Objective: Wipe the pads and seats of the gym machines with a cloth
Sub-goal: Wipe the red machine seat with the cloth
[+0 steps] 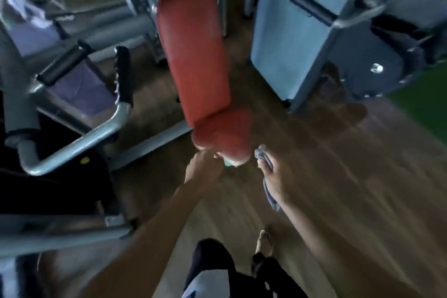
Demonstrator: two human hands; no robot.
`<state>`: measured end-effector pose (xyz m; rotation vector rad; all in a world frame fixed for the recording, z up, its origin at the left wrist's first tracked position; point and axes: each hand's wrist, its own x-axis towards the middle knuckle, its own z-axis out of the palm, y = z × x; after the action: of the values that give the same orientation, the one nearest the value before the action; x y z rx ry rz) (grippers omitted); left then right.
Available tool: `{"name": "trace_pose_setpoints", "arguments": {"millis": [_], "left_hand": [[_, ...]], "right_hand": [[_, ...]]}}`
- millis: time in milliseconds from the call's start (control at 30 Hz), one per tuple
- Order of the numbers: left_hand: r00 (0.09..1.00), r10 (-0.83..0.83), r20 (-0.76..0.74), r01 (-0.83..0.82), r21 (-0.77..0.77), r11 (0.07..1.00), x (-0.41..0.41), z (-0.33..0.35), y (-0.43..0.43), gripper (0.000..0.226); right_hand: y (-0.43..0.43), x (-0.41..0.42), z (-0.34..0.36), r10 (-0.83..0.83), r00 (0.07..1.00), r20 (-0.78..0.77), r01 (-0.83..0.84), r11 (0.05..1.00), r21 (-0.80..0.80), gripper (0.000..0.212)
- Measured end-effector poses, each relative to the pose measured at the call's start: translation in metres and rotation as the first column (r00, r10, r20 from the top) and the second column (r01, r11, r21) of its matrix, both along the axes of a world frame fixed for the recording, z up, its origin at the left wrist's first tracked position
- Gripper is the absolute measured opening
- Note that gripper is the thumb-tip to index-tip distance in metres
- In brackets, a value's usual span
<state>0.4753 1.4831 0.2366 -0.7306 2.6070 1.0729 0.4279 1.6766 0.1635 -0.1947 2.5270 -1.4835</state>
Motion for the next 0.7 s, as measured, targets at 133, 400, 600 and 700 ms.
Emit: {"name": "trace_pose_setpoints", "arguments": {"millis": [133, 400, 600, 700], "left_hand": [[0.991, 0.117, 0.06, -0.117, -0.001, 0.993, -0.03, -0.022, -0.007, 0.029], [0.984, 0.063, 0.169, -0.061, -0.017, 0.998, -0.114, -0.17, -0.029, 0.034], [0.985, 0.153, 0.085, -0.147, -0.075, 0.986, -0.155, -0.305, -0.027, 0.042], [0.987, 0.161, -0.017, -0.162, -0.164, 0.973, -0.162, -0.36, -0.029, 0.048]], "right_hand": [[-0.013, -0.054, -0.028, 0.134, 0.979, 0.154, -0.139, 0.99, 0.023, 0.027], [-0.038, -0.139, -0.156, 0.344, 0.923, 0.171, -0.385, 0.837, 0.389, 0.053], [-0.05, -0.179, -0.262, 0.487, 0.873, -0.011, -0.434, 0.787, 0.439, 0.039], [-0.053, -0.185, -0.308, 0.545, 0.832, -0.106, -0.456, 0.78, 0.429, 0.043]]}}
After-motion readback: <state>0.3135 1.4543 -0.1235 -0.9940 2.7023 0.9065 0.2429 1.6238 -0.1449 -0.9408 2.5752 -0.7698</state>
